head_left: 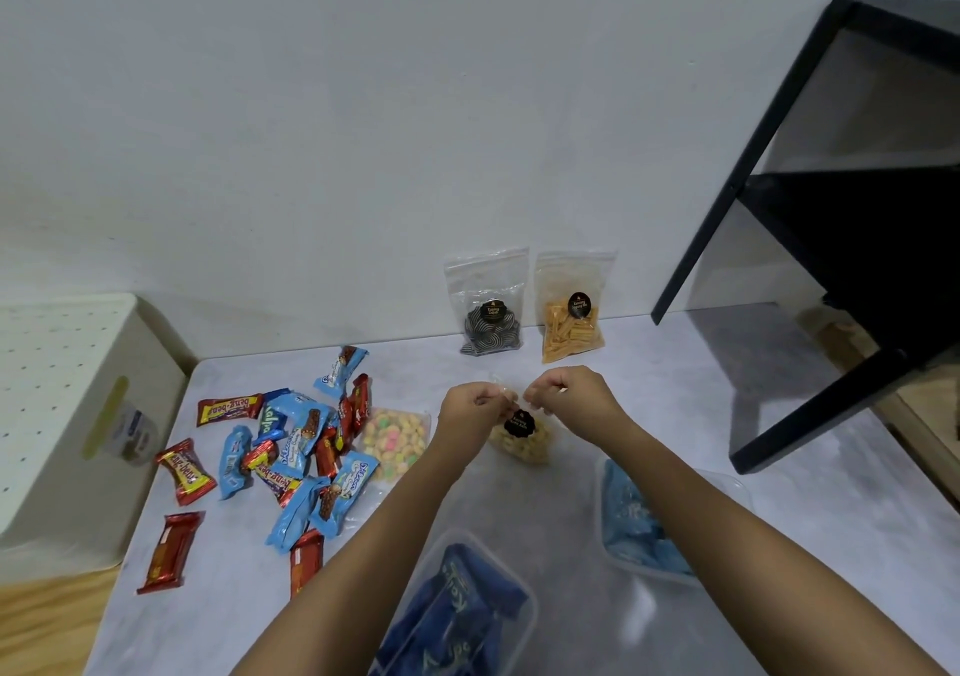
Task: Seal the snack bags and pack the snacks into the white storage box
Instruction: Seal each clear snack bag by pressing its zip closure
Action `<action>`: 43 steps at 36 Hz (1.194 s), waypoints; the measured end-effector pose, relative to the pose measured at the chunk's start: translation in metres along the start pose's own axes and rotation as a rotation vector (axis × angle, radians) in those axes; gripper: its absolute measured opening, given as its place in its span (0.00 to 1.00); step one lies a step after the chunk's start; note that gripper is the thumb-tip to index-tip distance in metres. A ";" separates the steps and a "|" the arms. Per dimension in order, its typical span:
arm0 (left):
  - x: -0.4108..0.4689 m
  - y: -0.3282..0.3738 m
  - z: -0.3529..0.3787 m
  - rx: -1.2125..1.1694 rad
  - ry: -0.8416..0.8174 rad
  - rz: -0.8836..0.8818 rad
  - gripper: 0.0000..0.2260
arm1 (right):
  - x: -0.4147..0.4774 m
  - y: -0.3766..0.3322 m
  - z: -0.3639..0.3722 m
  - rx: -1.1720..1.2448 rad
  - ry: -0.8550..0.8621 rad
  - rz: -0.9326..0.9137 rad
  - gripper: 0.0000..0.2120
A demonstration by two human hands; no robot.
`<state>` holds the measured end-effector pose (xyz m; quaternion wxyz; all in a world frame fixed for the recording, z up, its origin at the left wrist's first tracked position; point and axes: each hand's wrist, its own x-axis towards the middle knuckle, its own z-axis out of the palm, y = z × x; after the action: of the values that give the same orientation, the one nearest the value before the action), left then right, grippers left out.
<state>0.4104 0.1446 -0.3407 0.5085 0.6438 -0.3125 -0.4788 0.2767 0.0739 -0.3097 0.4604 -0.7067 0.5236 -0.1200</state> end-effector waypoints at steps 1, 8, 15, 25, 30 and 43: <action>0.000 0.002 0.000 -0.037 0.005 -0.005 0.08 | -0.001 0.001 0.000 -0.015 0.005 -0.027 0.06; -0.001 0.008 0.001 -0.075 0.008 0.016 0.04 | -0.011 0.009 -0.007 -0.196 0.049 -0.148 0.02; 0.003 0.006 -0.006 0.238 0.033 0.244 0.14 | -0.013 0.010 -0.011 -0.054 0.040 -0.117 0.03; 0.006 0.014 -0.010 0.344 -0.127 0.154 0.02 | -0.009 0.013 -0.011 -0.096 0.014 -0.082 0.08; 0.002 0.014 -0.004 0.414 -0.083 0.162 0.03 | -0.010 0.010 -0.008 -0.153 0.015 -0.071 0.06; 0.003 0.012 -0.002 0.483 -0.067 0.183 0.06 | -0.008 -0.001 0.005 -0.342 0.072 -0.146 0.04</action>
<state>0.4144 0.1394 -0.3306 0.3705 0.6994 -0.4913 -0.3636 0.2771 0.0829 -0.3090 0.3046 -0.8060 0.4998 -0.0878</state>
